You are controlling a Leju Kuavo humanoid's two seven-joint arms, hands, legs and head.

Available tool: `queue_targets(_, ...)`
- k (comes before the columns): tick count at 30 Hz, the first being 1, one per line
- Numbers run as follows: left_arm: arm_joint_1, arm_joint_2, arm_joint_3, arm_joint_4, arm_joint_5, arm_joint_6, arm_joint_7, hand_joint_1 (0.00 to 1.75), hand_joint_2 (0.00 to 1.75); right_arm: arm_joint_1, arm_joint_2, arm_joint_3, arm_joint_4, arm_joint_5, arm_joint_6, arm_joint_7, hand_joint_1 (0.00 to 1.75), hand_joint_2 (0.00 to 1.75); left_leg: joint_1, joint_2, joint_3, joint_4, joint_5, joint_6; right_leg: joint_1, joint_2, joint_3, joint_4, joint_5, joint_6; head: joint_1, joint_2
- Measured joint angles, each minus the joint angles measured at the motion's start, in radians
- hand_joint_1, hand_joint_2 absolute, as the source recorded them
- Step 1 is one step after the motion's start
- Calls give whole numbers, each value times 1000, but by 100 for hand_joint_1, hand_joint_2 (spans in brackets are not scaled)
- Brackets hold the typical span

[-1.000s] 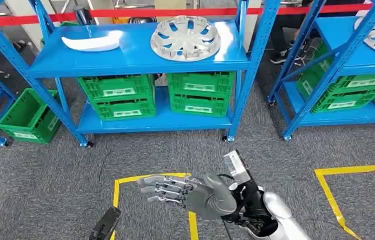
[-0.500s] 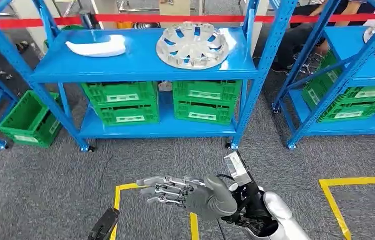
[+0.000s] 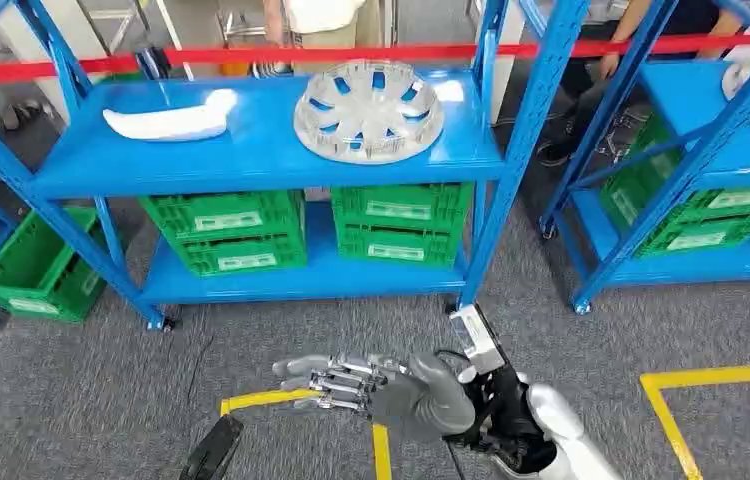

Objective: Take the parts from the cabinet and place them on the table.

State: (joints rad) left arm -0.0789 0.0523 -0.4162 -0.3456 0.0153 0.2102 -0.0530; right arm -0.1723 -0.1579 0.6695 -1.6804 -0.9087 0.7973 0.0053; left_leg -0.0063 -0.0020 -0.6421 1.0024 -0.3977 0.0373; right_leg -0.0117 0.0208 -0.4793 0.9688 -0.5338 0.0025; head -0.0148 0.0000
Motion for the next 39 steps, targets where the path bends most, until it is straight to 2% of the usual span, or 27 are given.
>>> queue_targets(1,0,2,0,0,0,1,-1,0,0,0,2,-1,0,-1,1,-1,0,0,-1,-3,-3,-22,-2,10,3,-3,12,17,15,10,0,0)
queue_targets(2,-2,1,-2,0,0,0,-1,0,0,-2,2,-1,0,-3,3,-3,0,0,0,-1,29,-28,-4,18,3,-3,22,8,23,19,-1,0)
queue_targets(3,-2,1,-2,-1,0,0,-2,0,0,-4,3,-1,0,-1,4,-4,0,0,7,-4,53,-43,-1,20,2,-6,7,31,17,18,0,0)
queue_targets(5,-5,1,-2,-1,2,0,-2,0,0,-9,2,-1,0,-2,7,-5,0,0,7,-5,77,-48,-15,29,3,-10,-74,178,14,18,4,0)
queue_targets(7,-4,0,-2,-1,2,0,-2,0,0,-4,0,-1,0,-2,8,-5,0,0,7,-8,91,-48,-35,29,2,-10,-186,309,-47,11,4,0)
queue_targets(9,-2,-1,-3,-1,3,0,-2,0,0,-3,-3,-1,2,-2,10,-5,0,0,7,-14,120,-48,-60,26,0,-11,-238,313,-92,10,4,0)
queue_targets(10,-2,-2,-3,-1,3,0,-2,0,0,-3,-4,-1,2,-2,11,-6,0,0,7,-17,139,-48,-75,23,-3,-12,-234,260,-82,21,4,0)
queue_targets(11,-2,-3,-3,-1,3,0,-3,0,0,-3,-5,-1,3,-2,11,-6,0,0,7,-19,159,-48,-91,21,-5,-13,-219,182,-43,36,4,0)
queue_targets(12,-2,-3,-3,-1,3,0,-3,0,0,-3,-5,-1,3,-2,12,-5,0,0,7,-19,178,-48,-106,16,-5,-16,-205,100,25,55,5,0)
queue_targets(13,1,-3,-3,0,3,0,-3,0,0,-3,-7,0,5,-2,13,-5,0,0,6,-20,175,-50,-120,11,-4,-23,-200,35,126,70,5,0)
queue_targets(14,1,-3,-3,2,5,-1,-3,0,0,-3,-8,0,8,-3,15,-6,0,0,1,-22,192,-45,-137,5,-3,-28,-195,19,158,52,0,0)
queue_targets(15,0,-3,-3,1,6,-2,-4,0,0,-2,-8,1,9,-2,16,-5,0,0,0,-20,193,-49,-151,-2,4,-26,-181,25,154,27,2,0)
queue_targets(16,-1,-3,-3,1,6,-2,-5,0,0,-3,-8,-1,8,-3,18,-6,0,0,0,-18,212,-39,-147,-7,1,-24,-180,23,152,11,1,0)
queue_targets(17,-2,-2,-4,0,6,-2,-5,0,0,-7,-6,-1,8,-4,18,-7,0,0,1,-17,209,-30,-142,-8,1,-22,-171,23,145,0,3,0)
queue_targets(18,-4,0,-4,0,6,-2,-6,0,0,-5,-3,0,8,-5,20,-7,0,0,3,-15,192,0,-140,-10,-12,-20,-152,19,140,-7,0,0)
queue_targets(19,-6,-4,-5,0,5,-2,-7,0,0,-6,-3,0,8,-5,20,-8,0,0,4,-11,160,72,-123,-16,-10,-21,-137,17,130,-21,1,0)
queue_targets(20,-7,-4,-6,0,5,-2,-8,0,0,-7,-2,0,8,-5,21,-8,0,0,7,-9,108,153,-126,-23,-9,-20,-128,17,119,-26,-3,0)
queue_targets(22,-5,-2,-6,0,5,-3,-8,0,0,-5,-2,1,8,-5,21,-8,0,0,14,-5,6,279,-211,-37,-10,-17,-108,17,97,-27,-2,0)
queue_targets(23,-4,-2,-6,0,4,-3,-8,0,0,-4,-2,1,8,-5,21,-8,0,0,17,-3,-30,303,-258,-41,-10,-14,-94,17,85,-26,-2,0)
queue_targets(24,-4,-2,-6,0,4,-4,-8,0,0,-4,-2,2,8,-5,21,-8,0,0,20,-1,-50,292,-275,-43,-10,-12,-77,17,72,-24,-2,0)
queue_targets(25,-4,-2,-6,0,3,-5,-8,0,0,-4,-2,2,9,-5,21,-8,0,0,20,1,-52,251,-257,-42,-10,-10,-57,17,59,-22,-2,0)
queue_targets(26,-4,-2,-6,0,3,-5,-8,0,0,-5,-2,2,9,-5,21,-8,0,0,20,1,-42,188,-211,-38,-10,-9,-37,17,45,-19,-2,0)
queue_targets(28,-2,0,-6,1,3,-5,-8,0,0,-4,-2,2,9,-5,21,-8,0,0,18,2,-19,46,-43,-23,-10,-10,-22,11,20,-13,-2,0)
queue_targets(29,-1,2,-6,3,3,-4,-8,0,0,-6,-1,3,11,-5,21,-8,0,0,9,3,-30,-4,13,-16,0,-7,3,16,7,-7,-2,0)
queue_targets(36,-1,2,-6,3,3,-4,-8,0,0,-5,-1,3,11,-4,21,-8,0,0,8,2,-26,-1,12,-15,0,-4,7,15,5,-6,-2,0)
queue_targets(38,0,5,-7,2,3,-5,-7,0,0,-6,2,1,11,-4,23,-8,0,0,7,-1,-8,-22,3,-7,2,-3,30,14,5,15,-3,0)
queue_targets(39,-5,4,-8,0,3,-4,-7,0,0,-10,3,1,11,-4,28,-7,0,0,11,-6,39,-34,3,9,0,-9,33,25,3,23,-2,0)
